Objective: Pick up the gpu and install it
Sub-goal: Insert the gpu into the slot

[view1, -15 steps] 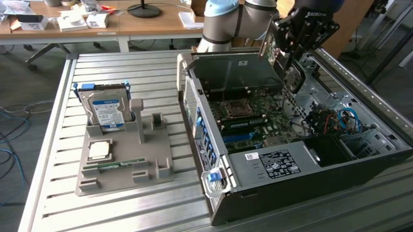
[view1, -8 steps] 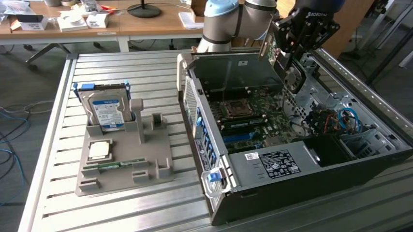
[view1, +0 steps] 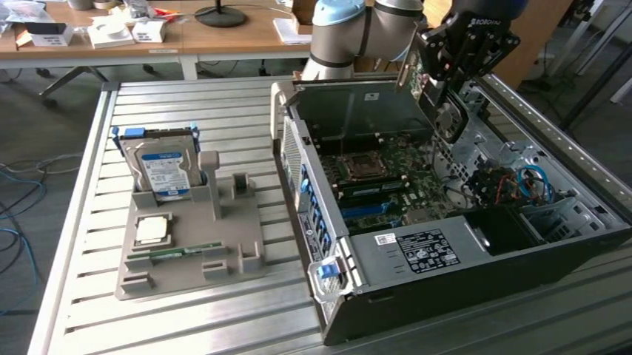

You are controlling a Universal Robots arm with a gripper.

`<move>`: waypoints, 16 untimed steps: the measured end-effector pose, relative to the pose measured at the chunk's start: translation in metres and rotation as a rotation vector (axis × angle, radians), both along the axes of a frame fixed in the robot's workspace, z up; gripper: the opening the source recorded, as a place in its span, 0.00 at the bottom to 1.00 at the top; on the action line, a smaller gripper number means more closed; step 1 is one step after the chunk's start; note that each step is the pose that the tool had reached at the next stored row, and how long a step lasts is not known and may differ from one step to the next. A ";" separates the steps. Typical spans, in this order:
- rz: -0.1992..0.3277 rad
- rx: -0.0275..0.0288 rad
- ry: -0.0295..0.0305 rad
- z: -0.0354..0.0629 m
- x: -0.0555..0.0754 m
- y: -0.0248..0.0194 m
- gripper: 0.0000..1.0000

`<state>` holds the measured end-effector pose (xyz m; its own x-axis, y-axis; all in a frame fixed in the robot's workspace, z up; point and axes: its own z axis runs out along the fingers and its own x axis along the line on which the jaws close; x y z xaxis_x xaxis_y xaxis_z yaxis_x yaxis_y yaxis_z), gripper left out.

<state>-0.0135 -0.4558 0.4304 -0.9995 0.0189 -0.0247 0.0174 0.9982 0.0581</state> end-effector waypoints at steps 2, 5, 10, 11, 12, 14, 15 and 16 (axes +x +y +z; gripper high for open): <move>0.003 0.0000 0.0000 0.0000 0.000 0.0000 0.26; 0.025 -0.0001 0.0000 0.0000 0.000 0.0000 0.26; 0.092 -0.0009 0.0000 -0.0002 0.000 0.0000 0.26; 0.107 -0.0010 0.0000 -0.0002 0.000 0.0000 0.26; 0.122 -0.0012 0.0001 -0.0002 0.000 0.0000 0.26; 0.153 -0.0013 0.0000 -0.0003 0.000 0.0000 0.26; 0.170 -0.0013 0.0000 -0.0004 0.000 0.0000 0.26; 0.188 -0.0014 0.0000 -0.0005 0.000 0.0000 0.26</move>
